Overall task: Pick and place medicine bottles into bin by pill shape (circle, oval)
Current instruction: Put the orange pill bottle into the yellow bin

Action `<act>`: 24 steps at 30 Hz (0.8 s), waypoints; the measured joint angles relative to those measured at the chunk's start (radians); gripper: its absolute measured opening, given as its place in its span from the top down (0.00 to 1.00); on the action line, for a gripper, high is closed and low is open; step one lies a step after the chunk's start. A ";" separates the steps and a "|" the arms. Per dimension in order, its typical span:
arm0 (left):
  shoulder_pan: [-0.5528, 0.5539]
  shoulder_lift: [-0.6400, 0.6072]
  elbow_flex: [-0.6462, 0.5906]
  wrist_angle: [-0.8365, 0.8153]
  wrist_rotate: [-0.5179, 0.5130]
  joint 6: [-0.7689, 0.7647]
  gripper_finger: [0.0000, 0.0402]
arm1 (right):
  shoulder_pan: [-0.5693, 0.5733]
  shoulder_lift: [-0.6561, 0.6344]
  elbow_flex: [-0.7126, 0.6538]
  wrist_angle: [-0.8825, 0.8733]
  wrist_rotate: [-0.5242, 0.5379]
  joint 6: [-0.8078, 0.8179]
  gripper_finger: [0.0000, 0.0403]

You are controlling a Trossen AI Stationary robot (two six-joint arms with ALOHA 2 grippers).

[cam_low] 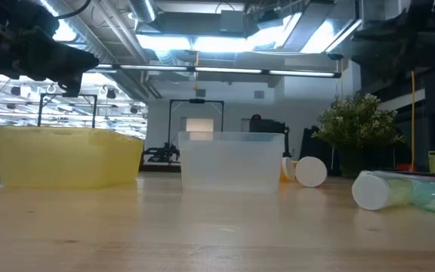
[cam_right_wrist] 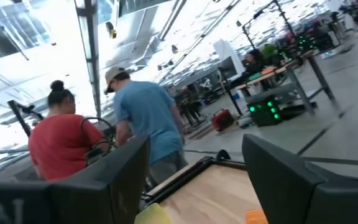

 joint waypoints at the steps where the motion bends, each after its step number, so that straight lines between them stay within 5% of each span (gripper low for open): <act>1: 0.000 0.000 0.000 0.000 0.000 0.000 0.87 | 0.000 0.000 0.000 0.000 0.003 0.000 0.36; 24: 0.000 0.000 0.000 0.000 0.000 0.000 0.87 | 0.000 0.001 0.000 -0.174 0.012 -0.080 0.36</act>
